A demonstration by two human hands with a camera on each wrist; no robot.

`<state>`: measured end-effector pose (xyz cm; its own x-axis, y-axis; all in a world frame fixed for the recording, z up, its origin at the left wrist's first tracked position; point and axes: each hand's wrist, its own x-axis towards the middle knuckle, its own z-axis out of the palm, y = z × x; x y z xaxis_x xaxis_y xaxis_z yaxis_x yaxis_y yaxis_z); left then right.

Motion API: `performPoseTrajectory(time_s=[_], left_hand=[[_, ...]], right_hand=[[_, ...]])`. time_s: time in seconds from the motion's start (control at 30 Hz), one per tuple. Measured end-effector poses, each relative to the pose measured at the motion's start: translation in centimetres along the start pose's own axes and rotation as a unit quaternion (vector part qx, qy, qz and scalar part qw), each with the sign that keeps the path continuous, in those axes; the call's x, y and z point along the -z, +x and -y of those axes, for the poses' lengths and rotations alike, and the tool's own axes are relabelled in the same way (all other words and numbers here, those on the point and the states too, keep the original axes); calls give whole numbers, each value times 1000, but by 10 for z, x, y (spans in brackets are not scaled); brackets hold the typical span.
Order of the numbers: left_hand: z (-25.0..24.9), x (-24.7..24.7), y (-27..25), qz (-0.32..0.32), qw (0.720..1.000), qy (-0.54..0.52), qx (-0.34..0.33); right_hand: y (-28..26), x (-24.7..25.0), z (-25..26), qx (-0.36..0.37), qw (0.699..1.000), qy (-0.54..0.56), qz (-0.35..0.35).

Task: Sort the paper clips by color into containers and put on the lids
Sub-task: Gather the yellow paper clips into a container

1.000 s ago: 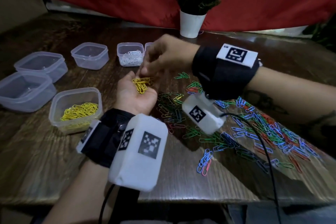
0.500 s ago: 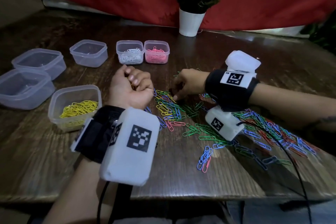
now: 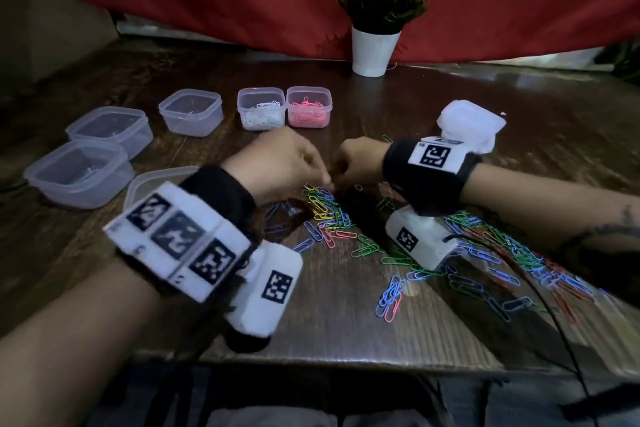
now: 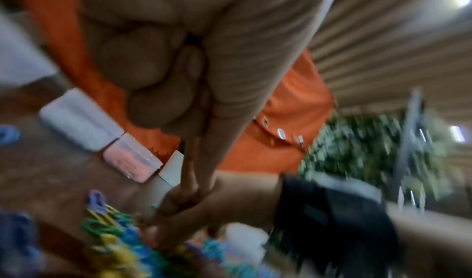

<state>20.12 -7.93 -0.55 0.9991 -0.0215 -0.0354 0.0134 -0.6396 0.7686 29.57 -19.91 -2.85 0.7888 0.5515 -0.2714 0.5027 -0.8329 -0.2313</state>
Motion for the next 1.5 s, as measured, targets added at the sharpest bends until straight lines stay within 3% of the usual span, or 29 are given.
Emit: performPoseTrajectory(time_s=[0.07, 0.13, 0.47, 0.57, 0.73, 0.9, 1.0, 1.1, 1.17, 1.33, 1.43, 1.5], left_hand=[[-1, -4, 4, 25, 974, 224, -6], [-2, -11, 8, 53, 943, 328, 7], [-9, -21, 22, 64, 904, 423, -17], [-5, -12, 29, 77, 918, 387, -31], [5, 5, 31, 78, 961, 265, -30], [17, 11, 27, 128, 977, 164, 44], [15, 11, 23, 114, 988, 42, 93], [9, 15, 17, 111, 979, -91, 146], [8, 18, 16, 123, 972, -137, 148], [6, 22, 9, 148, 972, -145, 106], [7, 20, 6, 158, 970, -164, 90], [8, 17, 7, 153, 973, -154, 83]], right_hand=[[-1, 0, 4, -7, 1000, 0, -6], [-2, 1, 6, -20, 1000, 8, 0], [-13, 6, 2, -44, 993, 105, -36], [-16, 4, -4, -44, 985, 167, 3], [-25, 6, -15, -58, 949, 308, -13], [-31, 13, -22, -93, 882, 461, 14], [-36, 19, -29, -99, 837, 537, 35], [-41, 23, -32, -89, 807, 582, 37], [-43, 24, -33, -75, 802, 590, 48], [-44, 21, -31, -55, 823, 561, 72], [-44, 19, -23, -38, 805, 589, 66], [-45, 17, -14, -21, 809, 584, 63]])
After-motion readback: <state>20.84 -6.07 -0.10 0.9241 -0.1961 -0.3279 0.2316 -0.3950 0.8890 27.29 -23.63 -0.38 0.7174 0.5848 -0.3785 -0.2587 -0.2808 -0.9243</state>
